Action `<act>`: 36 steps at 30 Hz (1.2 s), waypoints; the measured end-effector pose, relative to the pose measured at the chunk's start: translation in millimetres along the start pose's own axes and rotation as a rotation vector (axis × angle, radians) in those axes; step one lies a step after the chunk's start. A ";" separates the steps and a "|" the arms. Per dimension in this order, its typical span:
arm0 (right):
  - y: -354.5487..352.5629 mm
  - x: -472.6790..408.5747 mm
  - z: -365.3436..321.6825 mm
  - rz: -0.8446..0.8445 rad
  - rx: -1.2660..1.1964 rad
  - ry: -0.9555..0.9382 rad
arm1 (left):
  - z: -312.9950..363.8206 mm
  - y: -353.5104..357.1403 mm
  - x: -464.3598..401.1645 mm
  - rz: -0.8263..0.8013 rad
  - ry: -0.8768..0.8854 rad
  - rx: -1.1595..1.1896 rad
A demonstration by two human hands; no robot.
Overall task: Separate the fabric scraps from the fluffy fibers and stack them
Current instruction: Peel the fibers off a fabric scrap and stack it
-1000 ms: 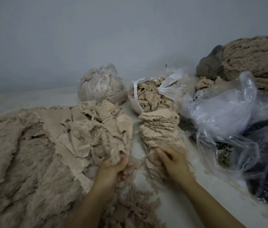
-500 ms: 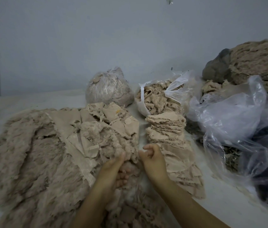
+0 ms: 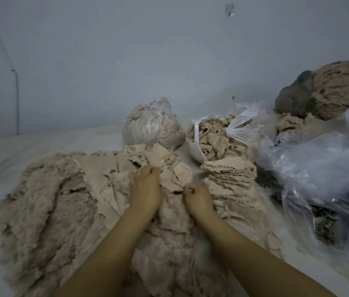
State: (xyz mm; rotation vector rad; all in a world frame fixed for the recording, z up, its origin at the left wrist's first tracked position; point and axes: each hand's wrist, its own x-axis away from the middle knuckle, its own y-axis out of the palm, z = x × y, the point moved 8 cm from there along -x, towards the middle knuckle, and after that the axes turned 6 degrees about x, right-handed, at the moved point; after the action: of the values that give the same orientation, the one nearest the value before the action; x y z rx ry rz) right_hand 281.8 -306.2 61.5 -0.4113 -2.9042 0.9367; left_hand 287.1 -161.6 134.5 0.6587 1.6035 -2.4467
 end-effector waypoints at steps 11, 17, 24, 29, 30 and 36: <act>-36.0 -26.1 -15.3 0.194 -0.313 -0.031 | -52.6 -22.0 -33.6 -0.138 -0.291 0.098; -53.1 -13.1 -30.9 0.256 -0.403 -0.110 | -20.7 -68.0 -17.8 0.042 -0.132 0.386; -26.4 28.8 -17.4 0.013 -0.276 -0.073 | -13.0 -93.2 35.4 -0.209 -0.134 0.287; 1.2 80.0 -2.7 -0.145 -0.160 -0.190 | -27.4 -65.9 98.7 -0.744 -0.086 -0.221; 4.3 87.6 0.9 -0.145 -0.122 -0.214 | -36.5 -61.2 105.8 -0.776 -0.113 -0.259; 2.8 122.3 6.7 0.084 0.038 -0.327 | -43.4 -37.7 121.3 -0.543 -0.241 0.422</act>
State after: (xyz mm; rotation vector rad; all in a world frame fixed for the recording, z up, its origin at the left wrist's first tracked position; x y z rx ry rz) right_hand 163.8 -274.7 51.8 -0.4151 -3.1735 1.1710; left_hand 177.6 -92.5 99.0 -0.0617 1.3064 -3.1443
